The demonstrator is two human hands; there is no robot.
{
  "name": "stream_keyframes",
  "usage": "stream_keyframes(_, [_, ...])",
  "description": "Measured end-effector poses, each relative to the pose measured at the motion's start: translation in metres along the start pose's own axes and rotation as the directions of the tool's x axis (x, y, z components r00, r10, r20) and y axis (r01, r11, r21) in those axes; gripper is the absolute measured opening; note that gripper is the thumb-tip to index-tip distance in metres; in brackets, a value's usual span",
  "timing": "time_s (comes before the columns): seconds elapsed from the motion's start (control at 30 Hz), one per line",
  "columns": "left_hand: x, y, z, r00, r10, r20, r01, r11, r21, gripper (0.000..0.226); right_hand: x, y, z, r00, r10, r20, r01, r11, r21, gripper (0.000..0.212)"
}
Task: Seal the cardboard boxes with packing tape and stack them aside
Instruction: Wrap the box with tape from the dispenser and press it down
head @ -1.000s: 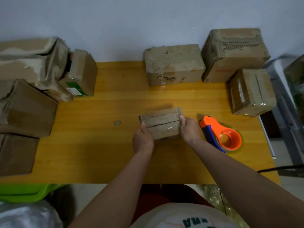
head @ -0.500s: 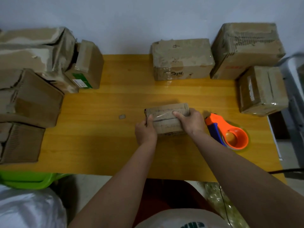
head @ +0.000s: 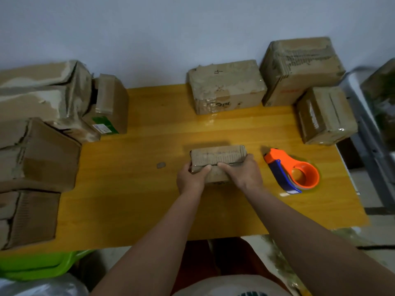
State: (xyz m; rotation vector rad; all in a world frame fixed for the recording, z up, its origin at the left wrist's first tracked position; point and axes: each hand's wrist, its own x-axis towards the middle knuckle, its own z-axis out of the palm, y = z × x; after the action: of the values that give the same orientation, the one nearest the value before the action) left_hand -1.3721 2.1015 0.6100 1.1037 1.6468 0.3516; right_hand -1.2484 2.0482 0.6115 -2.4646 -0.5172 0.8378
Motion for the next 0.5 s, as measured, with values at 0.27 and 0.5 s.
stream_keyframes(0.27, [0.011, -0.007, -0.023, 0.984, 0.097, 0.146, -0.095, 0.995, -0.022, 0.036, -0.004, 0.016, -0.006, 0.999, -0.03, 0.029, 0.021, 0.958, 0.286, 0.035])
stream_keyframes(0.5, [0.02, -0.007, -0.036, 0.959, 0.263, 0.104, -0.275, 0.952, 0.137, 0.028, -0.01, 0.005, -0.01, 0.974, -0.209, -0.083, 0.224, 0.934, 0.277, 0.037])
